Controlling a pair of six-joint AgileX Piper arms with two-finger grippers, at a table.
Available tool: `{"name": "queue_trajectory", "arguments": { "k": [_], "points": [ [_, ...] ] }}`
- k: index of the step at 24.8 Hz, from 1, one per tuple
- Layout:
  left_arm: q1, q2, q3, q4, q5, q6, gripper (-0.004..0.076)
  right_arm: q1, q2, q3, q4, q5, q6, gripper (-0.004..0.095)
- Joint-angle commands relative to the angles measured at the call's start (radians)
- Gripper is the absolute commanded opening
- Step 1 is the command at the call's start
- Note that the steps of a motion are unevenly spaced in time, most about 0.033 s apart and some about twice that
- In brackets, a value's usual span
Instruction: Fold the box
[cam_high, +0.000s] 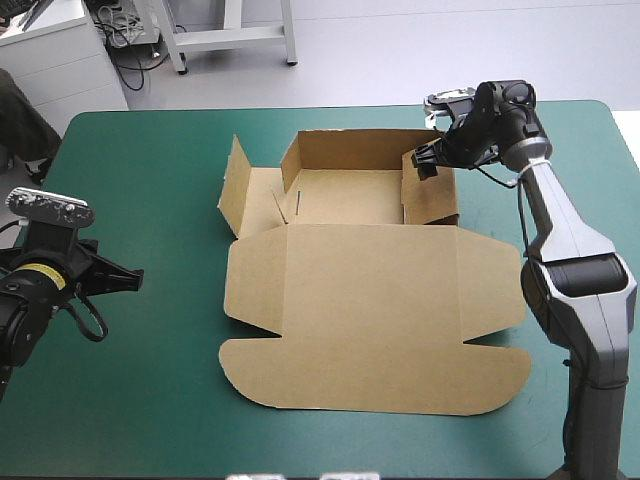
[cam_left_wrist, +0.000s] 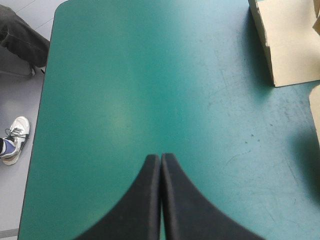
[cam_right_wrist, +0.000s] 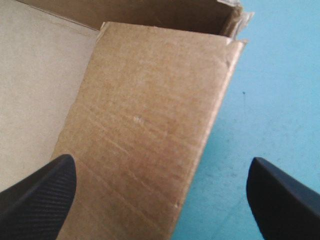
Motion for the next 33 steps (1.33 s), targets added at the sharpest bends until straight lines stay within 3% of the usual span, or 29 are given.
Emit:
{"name": "queue_trajectory", "arguments": {
  "k": [1, 7, 9, 15, 21, 33],
  "points": [
    [0.001, -0.005, -0.027, 0.012, -0.05, -0.011, -0.0032, -0.005, -0.047, -0.026, 0.006, -0.012, -0.002, 0.0833],
    [0.001, -0.005, -0.027, 0.014, -0.05, -0.011, -0.0032, -0.005, -0.008, -0.025, 0.006, -0.017, -0.002, 0.0719],
    [0.001, -0.005, -0.027, 0.016, -0.05, -0.011, -0.0032, -0.005, -0.001, -0.025, 0.006, -0.026, 0.006, 0.0635],
    [0.001, -0.005, -0.027, 0.018, -0.05, -0.011, -0.0032, -0.005, -0.006, -0.025, -0.012, -0.025, 0.017, -0.0024],
    [0.001, -0.005, -0.027, 0.018, -0.05, -0.011, -0.0032, -0.005, -0.051, -0.027, -0.017, -0.009, -0.013, -0.0023],
    [0.001, -0.005, -0.027, 0.022, 0.045, -0.027, -0.0032, -0.016, -0.493, -0.027, -0.024, 0.006, -0.094, -0.0023]
  ]
}}
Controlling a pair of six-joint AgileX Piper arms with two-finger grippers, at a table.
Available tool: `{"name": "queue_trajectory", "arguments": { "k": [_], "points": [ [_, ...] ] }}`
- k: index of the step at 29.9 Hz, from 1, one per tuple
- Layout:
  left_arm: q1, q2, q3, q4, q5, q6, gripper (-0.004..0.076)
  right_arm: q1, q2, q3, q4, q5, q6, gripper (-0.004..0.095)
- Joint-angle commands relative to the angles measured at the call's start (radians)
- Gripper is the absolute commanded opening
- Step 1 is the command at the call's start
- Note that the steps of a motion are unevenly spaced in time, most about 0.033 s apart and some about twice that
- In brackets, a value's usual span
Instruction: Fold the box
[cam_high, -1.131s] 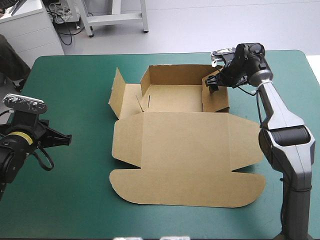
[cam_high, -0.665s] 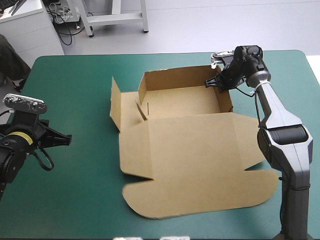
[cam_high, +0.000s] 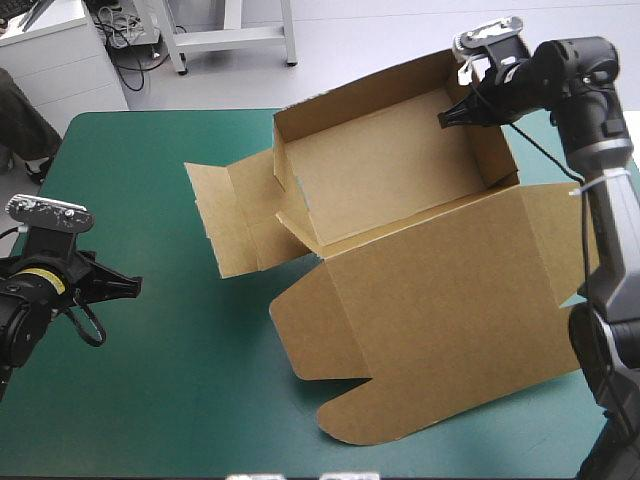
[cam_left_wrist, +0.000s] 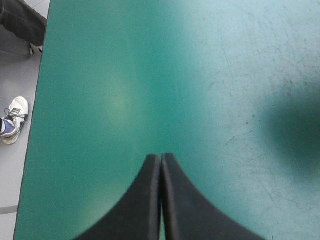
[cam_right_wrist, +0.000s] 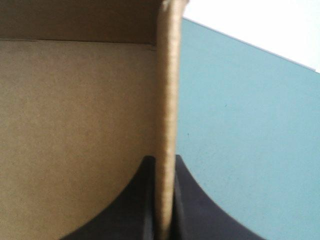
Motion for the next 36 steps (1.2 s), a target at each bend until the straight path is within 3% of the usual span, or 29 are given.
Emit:
{"name": "queue_trajectory", "arguments": {
  "k": [1, 4, 11, 14, 25, 30, 33, 36],
  "points": [
    [0.001, -0.005, -0.027, 0.019, -0.021, -0.011, -0.0032, -0.024, -0.148, -0.028, 0.015, 0.001, -0.004, -0.0023],
    [0.001, -0.005, -0.027, 0.019, -0.017, -0.035, -0.0032, -0.098, -0.23, -0.016, 0.087, 0.001, -0.019, -0.0024],
    [0.001, -0.005, -0.027, 0.012, -0.016, -0.041, -0.0032, -0.44, -0.388, 0.146, 0.548, 0.003, -0.172, -0.0024],
    [0.001, -0.005, -0.027, 0.009, -0.021, -0.042, -0.0032, -0.525, -0.441, 0.236, 0.668, 0.003, -0.236, -0.0024],
    [0.001, -0.005, -0.027, -0.111, -0.198, -0.049, -0.003, -0.541, -0.547, 0.446, 0.748, 0.003, -0.284, -0.0024],
    [0.001, -0.005, -0.027, -0.35, -0.303, 0.075, -0.0008, -0.541, -0.592, 0.526, 0.795, 0.003, -0.338, -0.0024],
    [0.001, 0.008, -0.027, -0.47, -0.312, 0.182, -0.0007, -0.539, -0.606, 0.549, 0.802, 0.003, -0.356, -0.0023],
    [0.003, 0.047, -0.005, -0.477, -0.312, 0.195, -0.0007, -0.539, -0.608, 0.552, 0.808, 0.003, -0.356, -0.0024]
  ]
}}
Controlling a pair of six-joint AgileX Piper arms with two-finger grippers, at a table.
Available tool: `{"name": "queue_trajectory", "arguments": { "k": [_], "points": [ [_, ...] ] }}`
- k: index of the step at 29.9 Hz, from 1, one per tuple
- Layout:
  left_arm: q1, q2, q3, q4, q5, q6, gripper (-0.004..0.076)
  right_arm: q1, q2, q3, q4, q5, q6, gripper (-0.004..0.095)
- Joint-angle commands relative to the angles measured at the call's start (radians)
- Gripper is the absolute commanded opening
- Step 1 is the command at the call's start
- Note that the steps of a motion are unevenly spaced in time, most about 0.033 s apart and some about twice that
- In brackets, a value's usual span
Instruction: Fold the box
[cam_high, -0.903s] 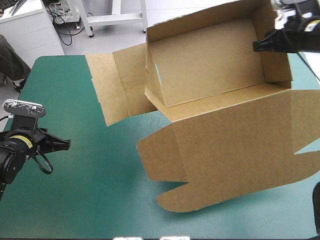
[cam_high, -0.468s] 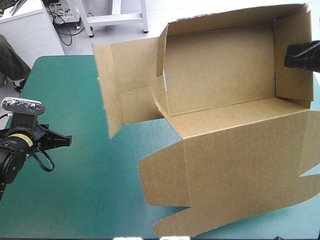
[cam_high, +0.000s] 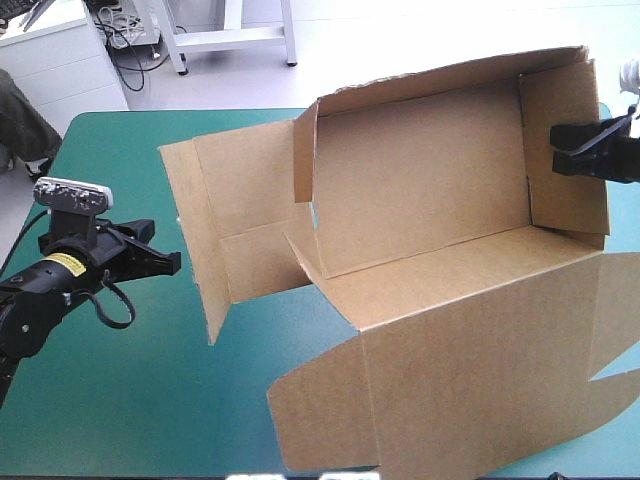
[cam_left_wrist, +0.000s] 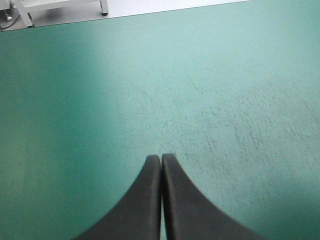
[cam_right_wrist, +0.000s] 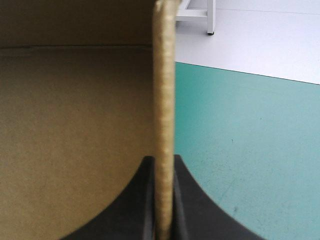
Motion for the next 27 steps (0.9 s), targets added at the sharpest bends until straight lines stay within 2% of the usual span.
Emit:
{"name": "queue_trajectory", "arguments": {
  "k": [1, 5, 9, 12, 15, 18, 22, 26, 27],
  "points": [
    [0.008, 0.032, 0.006, -0.049, -0.076, 0.029, -0.0007, -0.003, -0.028, -0.018, 0.091, 0.003, 0.002, -0.0024],
    [0.053, 0.084, 0.088, -0.15, -0.09, 0.128, -0.0007, -0.003, -0.028, -0.018, 0.111, 0.003, -0.006, -0.0023],
    [0.134, 0.137, 0.169, -0.441, -0.087, 0.412, -0.0007, -0.003, -0.028, -0.018, 0.111, 0.003, -0.006, -0.0024],
    [0.213, 0.175, 0.21, -0.708, -0.035, 0.639, -0.0007, -0.003, -0.028, -0.018, 0.111, 0.003, -0.006, -0.0024],
    [0.29, 0.225, 0.227, -0.933, 0.088, 0.839, -0.0007, 0.027, -0.028, -0.018, 0.088, 0.003, -0.008, -0.0024],
    [0.355, 0.284, 0.227, -1.101, 0.229, 0.954, -0.0007, 0.093, -0.028, -0.018, 0.011, 0.003, 0.003, -0.0023],
    [0.386, 0.345, 0.227, -1.265, 0.405, 0.978, -0.0008, 0.152, -0.026, -0.018, -0.012, -0.001, 0.018, -0.0023],
    [0.386, 0.389, 0.227, -1.345, 0.591, 1.006, -0.0007, 0.158, -0.026, -0.018, -0.02, -0.02, 0.026, -0.0023],
    [0.383, 0.393, 0.227, -1.35, 0.596, 1.004, -0.0007, 0.158, -0.026, -0.018, -0.03, -0.026, 0.029, -0.0023]
  ]
}}
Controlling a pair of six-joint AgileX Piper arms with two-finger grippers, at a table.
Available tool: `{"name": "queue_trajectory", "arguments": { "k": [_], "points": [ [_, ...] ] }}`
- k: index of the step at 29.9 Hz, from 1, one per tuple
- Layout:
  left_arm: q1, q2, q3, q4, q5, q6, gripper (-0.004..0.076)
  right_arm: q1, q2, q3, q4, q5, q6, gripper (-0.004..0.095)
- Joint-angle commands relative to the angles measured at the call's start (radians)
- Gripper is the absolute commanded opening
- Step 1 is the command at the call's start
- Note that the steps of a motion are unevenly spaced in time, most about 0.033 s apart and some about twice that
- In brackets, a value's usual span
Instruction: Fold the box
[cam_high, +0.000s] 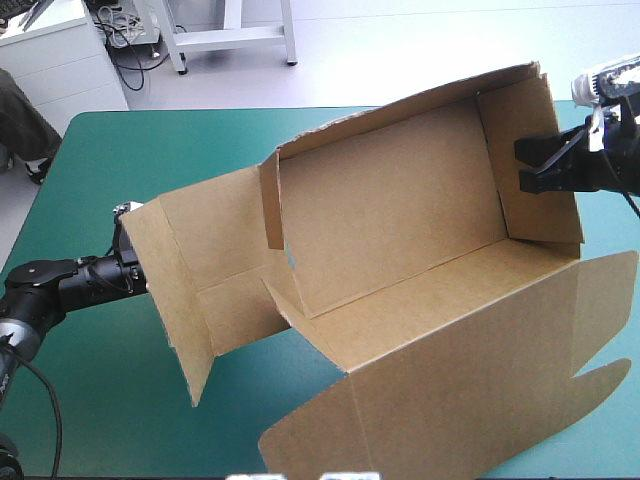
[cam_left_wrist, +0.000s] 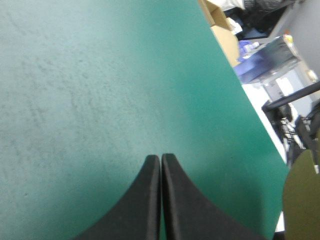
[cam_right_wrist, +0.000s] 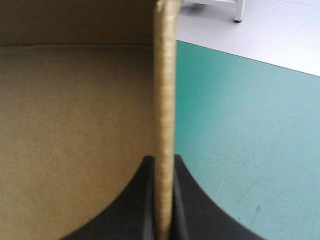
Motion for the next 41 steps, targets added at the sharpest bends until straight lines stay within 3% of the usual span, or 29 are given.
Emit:
{"name": "queue_trajectory", "arguments": {
  "k": [1, 5, 14, 20, 25, 33, 41],
  "points": [
    [0.0, -0.006, -0.023, -0.113, 0.156, 0.018, -0.0007, 0.001, -0.022, -0.023, 0.034, -0.028, 0.022, -0.0022],
    [0.0, -0.01, -0.023, -0.125, 0.156, 0.019, 0.0031, 0.001, -0.022, -0.023, 0.035, -0.028, 0.021, -0.0022],
    [-0.03, -0.011, -0.023, -0.178, 0.156, 0.017, 0.0265, 0.001, 0.0, -0.023, 0.039, -0.062, 0.023, -0.0021],
    [-0.06, -0.011, -0.028, -0.206, 0.156, 0.022, 0.0276, 0.013, 0.016, -0.023, 0.032, -0.076, 0.023, -0.0021],
    [-0.078, -0.034, -0.06, -0.204, 0.156, 0.013, 0.0281, 0.075, 0.03, -0.023, -0.072, -0.15, 0.077, -0.0021],
    [-0.087, -0.108, -0.109, -0.199, 0.156, -0.016, 0.039, 0.153, 0.061, -0.023, -0.097, -0.271, 0.109, -0.0021],
    [-0.087, -0.133, -0.128, -0.248, 0.156, -0.015, 0.0421, 0.211, 0.092, -0.023, -0.171, -0.317, 0.142, -0.0019]
  ]
}}
